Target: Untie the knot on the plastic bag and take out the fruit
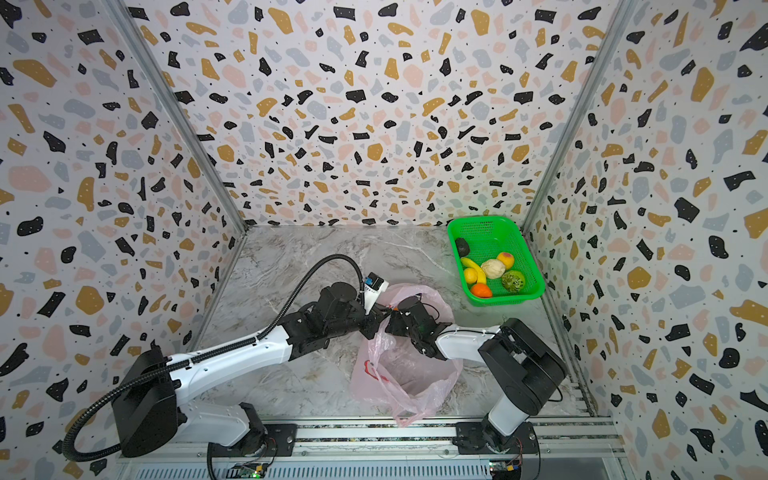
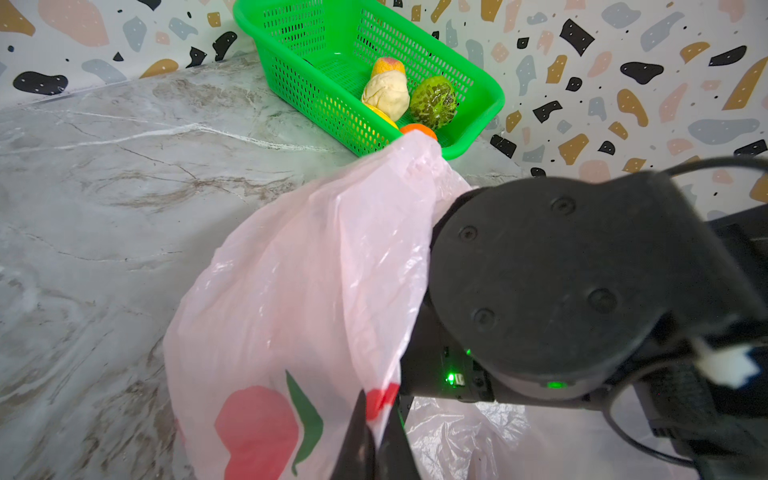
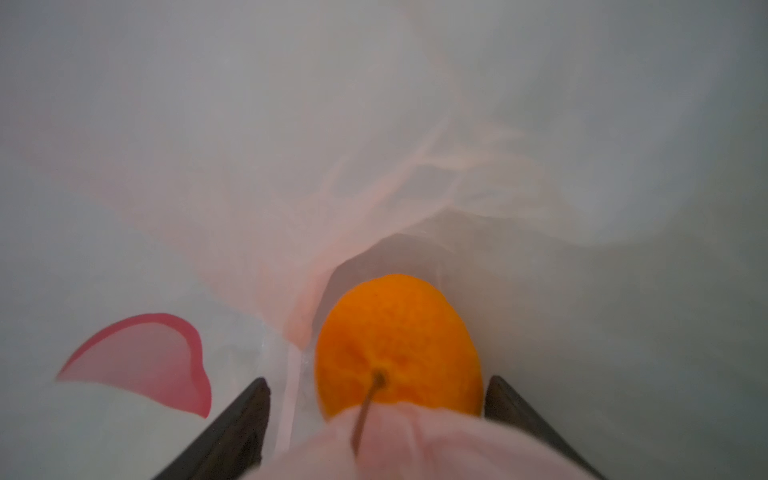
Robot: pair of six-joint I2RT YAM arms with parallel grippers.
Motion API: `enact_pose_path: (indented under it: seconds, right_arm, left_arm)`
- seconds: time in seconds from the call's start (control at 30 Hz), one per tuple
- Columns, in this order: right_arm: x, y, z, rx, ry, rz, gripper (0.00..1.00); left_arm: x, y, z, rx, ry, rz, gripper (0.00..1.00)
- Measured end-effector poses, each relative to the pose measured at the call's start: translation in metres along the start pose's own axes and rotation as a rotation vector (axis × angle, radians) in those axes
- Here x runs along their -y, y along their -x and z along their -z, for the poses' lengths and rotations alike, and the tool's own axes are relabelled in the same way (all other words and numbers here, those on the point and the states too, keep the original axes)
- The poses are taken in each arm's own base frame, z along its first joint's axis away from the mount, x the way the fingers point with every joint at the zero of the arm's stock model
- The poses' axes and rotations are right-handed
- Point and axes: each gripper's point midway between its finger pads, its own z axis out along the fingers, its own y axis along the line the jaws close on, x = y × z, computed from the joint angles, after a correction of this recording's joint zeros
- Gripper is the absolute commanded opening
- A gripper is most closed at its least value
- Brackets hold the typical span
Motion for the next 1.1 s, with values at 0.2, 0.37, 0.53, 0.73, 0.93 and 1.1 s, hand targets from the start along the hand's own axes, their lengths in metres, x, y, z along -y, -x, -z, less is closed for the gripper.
enact_pose_path:
  seconds: [0.2,0.37,0.53,0.73,0.93,1.1]
  right_arm:
    - [-0.002,0.0,-0.012,0.016,-0.025,0.017,0.71]
    - [-0.006,0.007,-0.017,0.041,-0.038,0.028,0.55]
    - [-0.005,0.007,-0.017,0.048,-0.048,0.038,0.54]
    - [-0.006,0.008,-0.012,0.043,-0.047,0.056,0.53]
    - [-0.015,0.01,0.004,0.043,-0.015,0.07,0.51]
    - [-0.023,0.003,0.014,0.005,0.02,0.083,0.52]
  left_arm:
    - [0.004,-0.005,-0.005,-0.019,-0.03,-0.001,0.0]
    - [0.003,-0.009,-0.006,-0.028,-0.027,-0.002,0.0]
    - [0.0,-0.013,-0.003,-0.032,-0.012,-0.006,0.0]
    - [-0.008,-0.012,0.003,-0.014,0.032,-0.007,0.0]
    - [-0.016,-0.01,0.008,0.003,0.073,-0.005,0.0]
    - [-0.02,-0.008,0.01,0.013,0.097,-0.006,0.0]
